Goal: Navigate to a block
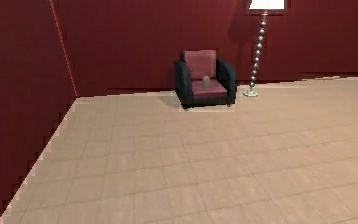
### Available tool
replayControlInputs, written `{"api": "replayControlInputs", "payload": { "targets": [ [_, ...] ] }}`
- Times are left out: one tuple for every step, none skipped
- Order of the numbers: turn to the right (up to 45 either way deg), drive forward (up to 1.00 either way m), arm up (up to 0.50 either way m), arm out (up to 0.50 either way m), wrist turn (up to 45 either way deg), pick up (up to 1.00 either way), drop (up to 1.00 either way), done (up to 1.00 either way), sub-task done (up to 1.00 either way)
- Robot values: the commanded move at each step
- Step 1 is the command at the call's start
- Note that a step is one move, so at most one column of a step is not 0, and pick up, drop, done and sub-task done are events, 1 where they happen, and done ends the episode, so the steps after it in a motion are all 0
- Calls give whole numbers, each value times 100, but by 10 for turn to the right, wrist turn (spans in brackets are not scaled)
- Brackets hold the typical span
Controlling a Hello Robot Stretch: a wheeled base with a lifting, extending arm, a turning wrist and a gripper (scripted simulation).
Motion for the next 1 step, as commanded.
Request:
{"api": "replayControlInputs", "payload": {
  "targets": [
    [30,0,0,0,0,0,0,0,0]
  ]
}}
